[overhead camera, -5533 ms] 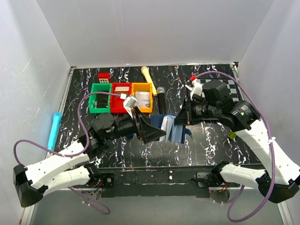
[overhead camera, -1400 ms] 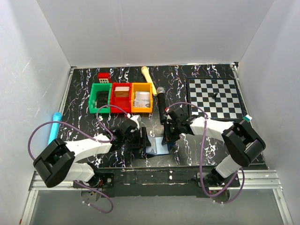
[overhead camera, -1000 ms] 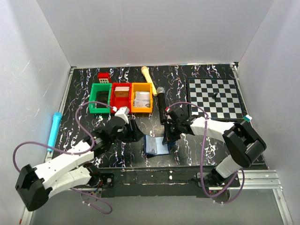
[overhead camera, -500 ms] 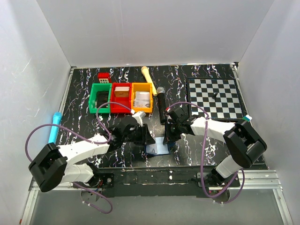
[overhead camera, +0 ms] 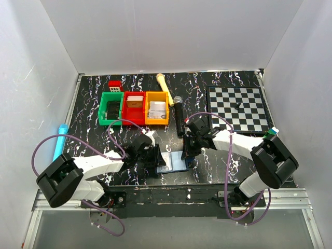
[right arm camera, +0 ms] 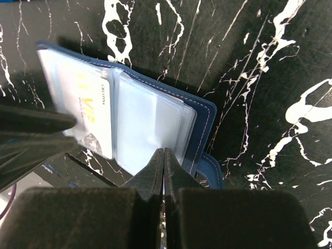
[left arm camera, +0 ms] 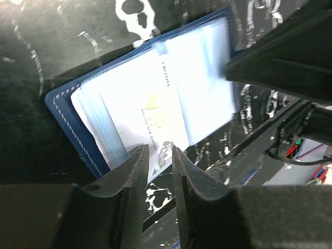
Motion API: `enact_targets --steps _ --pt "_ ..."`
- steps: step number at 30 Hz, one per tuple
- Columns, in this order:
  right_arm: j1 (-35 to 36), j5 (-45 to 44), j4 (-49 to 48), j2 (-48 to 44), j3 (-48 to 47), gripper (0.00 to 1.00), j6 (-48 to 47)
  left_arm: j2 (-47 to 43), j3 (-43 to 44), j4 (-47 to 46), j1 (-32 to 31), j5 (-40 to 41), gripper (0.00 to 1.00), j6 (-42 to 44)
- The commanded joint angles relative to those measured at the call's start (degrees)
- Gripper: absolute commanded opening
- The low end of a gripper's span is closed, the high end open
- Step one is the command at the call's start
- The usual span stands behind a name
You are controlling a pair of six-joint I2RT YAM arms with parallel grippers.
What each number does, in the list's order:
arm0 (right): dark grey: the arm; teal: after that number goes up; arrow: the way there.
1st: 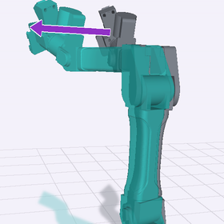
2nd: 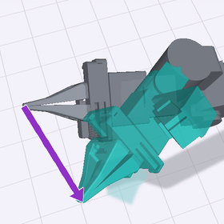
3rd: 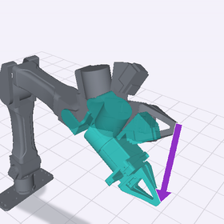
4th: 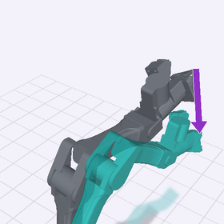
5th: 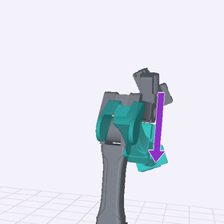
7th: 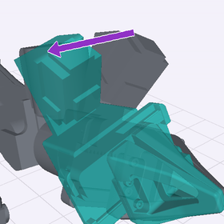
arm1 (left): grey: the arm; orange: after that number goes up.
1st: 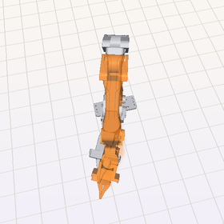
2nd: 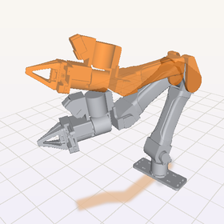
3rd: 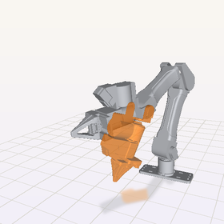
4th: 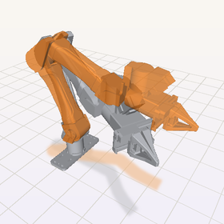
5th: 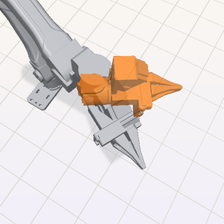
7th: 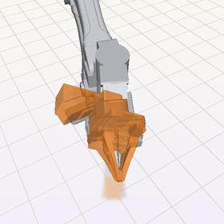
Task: Take the credit cards out of the card holder
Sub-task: Place the card holder at the center of the board.
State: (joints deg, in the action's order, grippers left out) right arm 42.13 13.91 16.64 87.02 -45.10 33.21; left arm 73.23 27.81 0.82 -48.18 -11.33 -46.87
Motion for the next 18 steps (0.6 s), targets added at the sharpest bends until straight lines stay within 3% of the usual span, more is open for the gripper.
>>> enact_targets --steps 1,18 --pt "0.41 0.94 0.06 -2.47 -0.43 0.01 -0.25 1.03 -1.53 0.50 -0.07 2.72 0.24 -0.94" --pt "-0.03 -4.33 4.27 -1.77 -0.78 0.01 -1.57 1.75 -3.20 2.87 0.11 6.23 0.25 0.11"
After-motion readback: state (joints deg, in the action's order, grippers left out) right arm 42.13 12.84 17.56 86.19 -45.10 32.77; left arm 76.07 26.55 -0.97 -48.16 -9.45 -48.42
